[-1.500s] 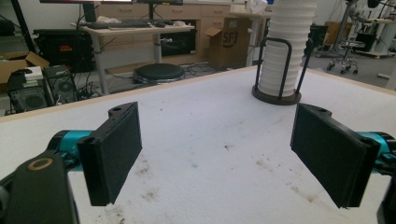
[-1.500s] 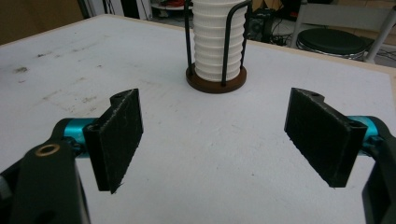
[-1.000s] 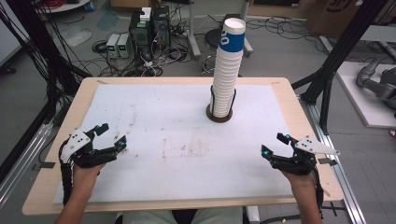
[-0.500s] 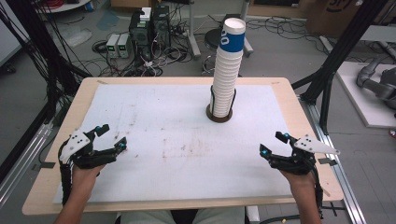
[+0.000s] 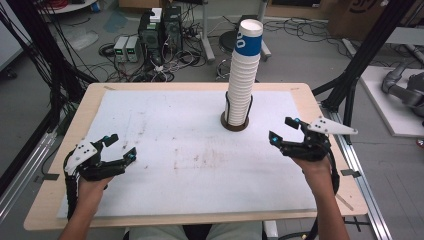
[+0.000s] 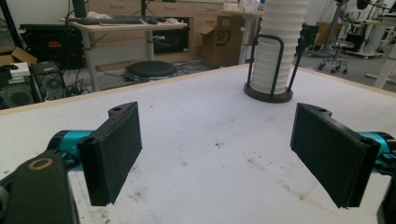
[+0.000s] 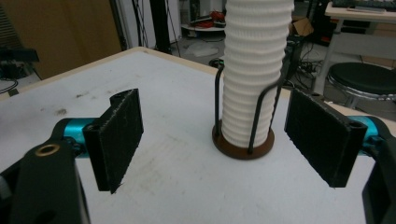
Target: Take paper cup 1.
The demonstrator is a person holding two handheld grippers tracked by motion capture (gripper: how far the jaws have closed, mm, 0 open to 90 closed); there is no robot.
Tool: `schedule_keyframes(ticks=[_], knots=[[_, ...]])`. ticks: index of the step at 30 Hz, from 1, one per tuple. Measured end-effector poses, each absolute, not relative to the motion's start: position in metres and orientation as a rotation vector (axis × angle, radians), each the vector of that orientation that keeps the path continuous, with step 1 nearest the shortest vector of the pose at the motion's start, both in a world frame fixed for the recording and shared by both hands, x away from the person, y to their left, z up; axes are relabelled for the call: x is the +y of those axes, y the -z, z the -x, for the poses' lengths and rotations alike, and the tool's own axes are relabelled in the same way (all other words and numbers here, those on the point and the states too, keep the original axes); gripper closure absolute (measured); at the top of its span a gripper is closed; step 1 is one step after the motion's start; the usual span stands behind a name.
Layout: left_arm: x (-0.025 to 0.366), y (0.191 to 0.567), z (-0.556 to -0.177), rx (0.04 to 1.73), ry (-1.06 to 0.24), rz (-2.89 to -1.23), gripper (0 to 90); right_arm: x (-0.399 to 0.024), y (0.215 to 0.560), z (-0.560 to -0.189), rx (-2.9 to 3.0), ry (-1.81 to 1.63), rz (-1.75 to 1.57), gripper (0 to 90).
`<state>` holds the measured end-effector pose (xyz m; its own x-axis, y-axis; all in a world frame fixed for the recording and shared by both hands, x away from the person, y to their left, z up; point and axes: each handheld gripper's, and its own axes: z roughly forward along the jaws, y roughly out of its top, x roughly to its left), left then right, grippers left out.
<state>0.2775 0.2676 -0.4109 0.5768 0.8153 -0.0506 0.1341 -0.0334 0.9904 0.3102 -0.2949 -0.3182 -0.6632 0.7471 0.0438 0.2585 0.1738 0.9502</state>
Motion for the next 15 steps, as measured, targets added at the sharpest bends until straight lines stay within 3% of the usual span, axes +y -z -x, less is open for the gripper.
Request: schedule_keyframes(ticks=[15], knots=[[0.270,0.413,-0.278,0.845,-0.650,-1.521,16.4,-0.251,0.259,-0.368,2.078,-1.482,-0.842,19.9]])
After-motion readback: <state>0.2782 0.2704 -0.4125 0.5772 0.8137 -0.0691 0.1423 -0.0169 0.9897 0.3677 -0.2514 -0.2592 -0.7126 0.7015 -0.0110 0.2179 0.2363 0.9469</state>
